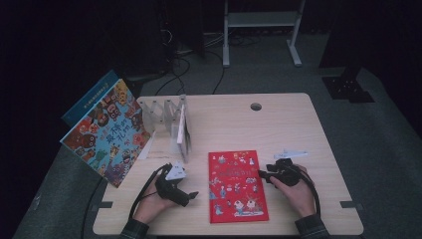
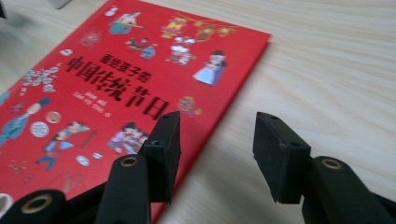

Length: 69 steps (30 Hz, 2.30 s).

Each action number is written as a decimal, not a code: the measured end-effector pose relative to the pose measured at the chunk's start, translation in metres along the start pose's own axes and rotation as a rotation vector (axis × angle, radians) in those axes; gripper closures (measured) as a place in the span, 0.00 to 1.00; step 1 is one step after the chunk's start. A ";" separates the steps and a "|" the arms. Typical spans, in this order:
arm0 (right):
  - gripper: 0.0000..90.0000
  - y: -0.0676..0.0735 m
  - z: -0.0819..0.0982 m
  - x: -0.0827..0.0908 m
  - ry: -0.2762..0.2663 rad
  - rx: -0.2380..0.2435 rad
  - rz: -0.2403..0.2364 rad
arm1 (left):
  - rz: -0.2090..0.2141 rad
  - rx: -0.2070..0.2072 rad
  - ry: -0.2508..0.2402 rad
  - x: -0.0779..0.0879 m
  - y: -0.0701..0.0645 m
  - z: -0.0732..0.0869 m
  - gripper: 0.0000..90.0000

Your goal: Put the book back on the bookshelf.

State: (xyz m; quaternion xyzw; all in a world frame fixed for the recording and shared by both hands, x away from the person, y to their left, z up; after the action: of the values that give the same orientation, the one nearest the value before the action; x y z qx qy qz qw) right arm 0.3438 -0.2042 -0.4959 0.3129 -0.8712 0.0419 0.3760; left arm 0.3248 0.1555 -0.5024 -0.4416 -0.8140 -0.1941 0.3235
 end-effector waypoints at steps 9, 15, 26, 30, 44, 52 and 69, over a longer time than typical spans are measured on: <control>0.58 0.012 -0.005 -0.016 0.034 0.001 -0.034 | 0.038 -0.047 0.028 -0.013 -0.015 -0.006 0.00; 0.58 0.014 -0.014 -0.025 0.046 0.016 -0.047 | 0.054 -0.063 0.028 -0.020 -0.023 -0.008 0.00; 0.57 0.020 -0.038 -0.046 0.092 0.063 -0.064 | 0.100 -0.057 0.008 -0.024 -0.028 -0.008 0.00; 0.56 0.021 -0.046 -0.052 0.109 0.098 -0.079 | 0.114 -0.051 0.012 -0.025 -0.030 -0.009 0.00; 0.68 0.005 -0.052 -0.033 0.341 0.021 -0.184 | 0.107 -0.037 0.013 -0.025 -0.031 -0.009 0.00; 0.74 0.000 -0.055 -0.039 0.414 -0.024 -0.232 | 0.107 -0.042 0.019 -0.025 -0.031 -0.009 0.00; 0.73 -0.003 -0.057 -0.044 0.478 -0.064 -0.273 | 0.109 -0.045 0.019 -0.025 -0.031 -0.009 0.00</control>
State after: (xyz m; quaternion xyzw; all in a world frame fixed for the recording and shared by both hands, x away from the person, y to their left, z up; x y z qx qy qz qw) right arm 0.4043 -0.1670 -0.4855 0.3967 -0.7085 0.0359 0.5826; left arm 0.3125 0.1185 -0.5146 -0.4906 -0.7810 -0.1986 0.3316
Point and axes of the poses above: each handheld gripper's, and its own axes: x roughly backward along the jaws, z roughly out of its underside, y roughly to its left, the point moved 2 cm from there along -x, roughly forward along the jaws, and after that the axes turned 3 degrees about x, right-handed, at the moved point
